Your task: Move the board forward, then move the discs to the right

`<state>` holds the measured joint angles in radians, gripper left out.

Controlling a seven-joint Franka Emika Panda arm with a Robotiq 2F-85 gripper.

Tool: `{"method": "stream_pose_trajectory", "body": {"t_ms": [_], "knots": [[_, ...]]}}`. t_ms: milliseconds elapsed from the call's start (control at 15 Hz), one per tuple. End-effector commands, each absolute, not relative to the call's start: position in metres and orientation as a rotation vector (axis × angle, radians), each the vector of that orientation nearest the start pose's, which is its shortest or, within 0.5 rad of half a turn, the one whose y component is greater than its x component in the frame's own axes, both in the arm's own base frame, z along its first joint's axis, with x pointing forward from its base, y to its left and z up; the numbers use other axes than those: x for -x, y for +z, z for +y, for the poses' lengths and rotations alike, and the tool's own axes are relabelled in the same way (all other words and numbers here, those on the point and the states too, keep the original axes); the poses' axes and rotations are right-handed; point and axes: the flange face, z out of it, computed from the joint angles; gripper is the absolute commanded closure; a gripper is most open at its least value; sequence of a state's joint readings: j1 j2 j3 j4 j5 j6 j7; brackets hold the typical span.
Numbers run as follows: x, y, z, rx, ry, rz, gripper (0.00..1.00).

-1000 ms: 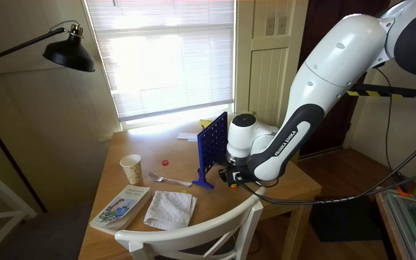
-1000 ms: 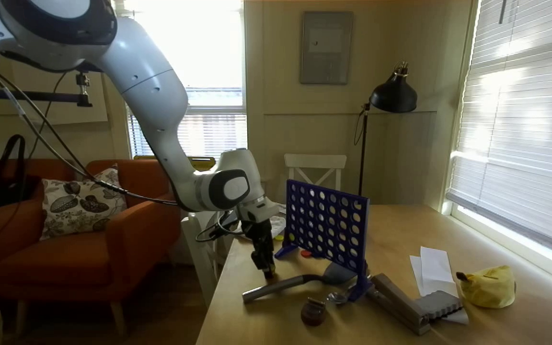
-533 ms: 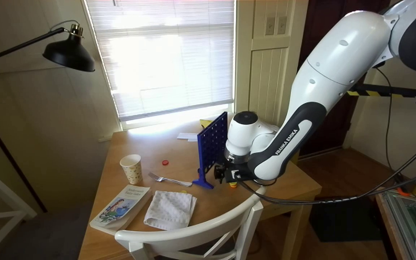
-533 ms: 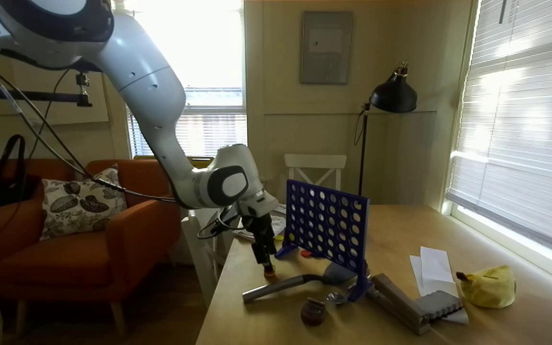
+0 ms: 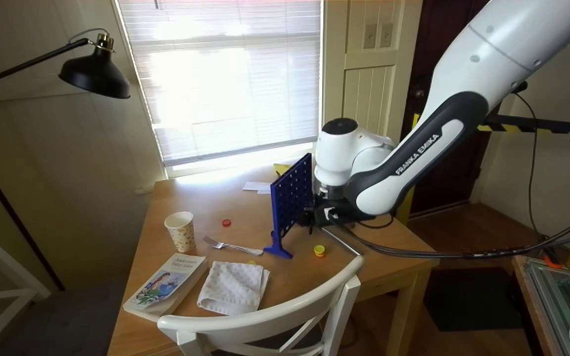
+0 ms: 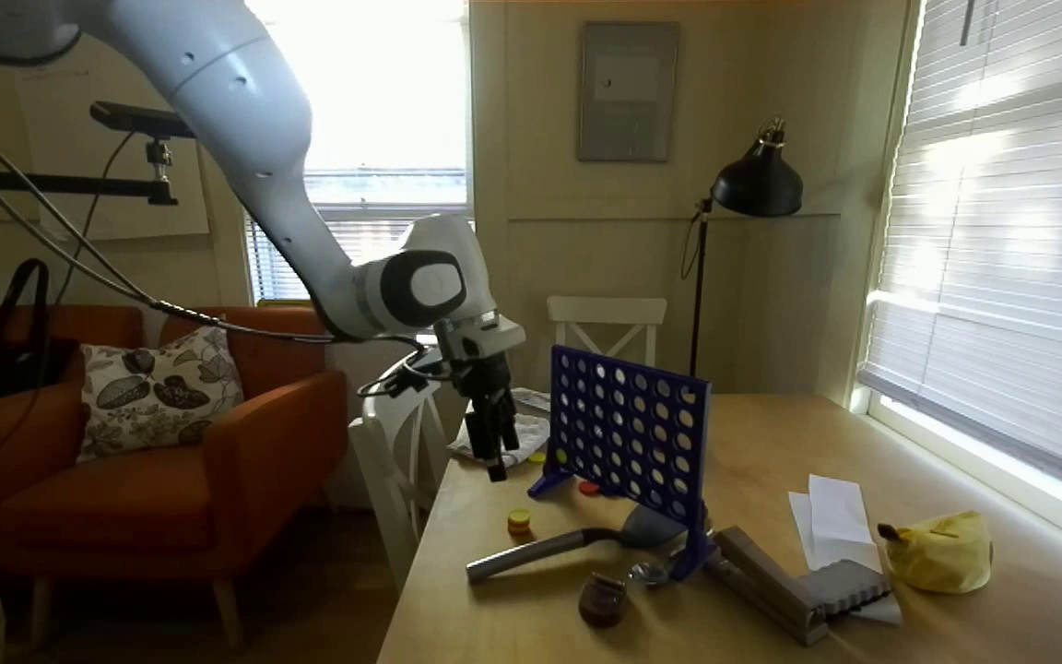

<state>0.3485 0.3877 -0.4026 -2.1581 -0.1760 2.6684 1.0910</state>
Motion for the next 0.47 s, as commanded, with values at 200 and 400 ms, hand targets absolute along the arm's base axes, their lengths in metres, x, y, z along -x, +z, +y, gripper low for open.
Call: {"method": "stream_pose_trajectory", "body": {"t_ms": [200, 400], "knots": [[-0.562, 0.302, -0.01, 2.926, -0.221, 1.444, 0.0], [-0.56, 0.312, -0.009, 2.912, -0.216, 1.438, 0.0]]}}
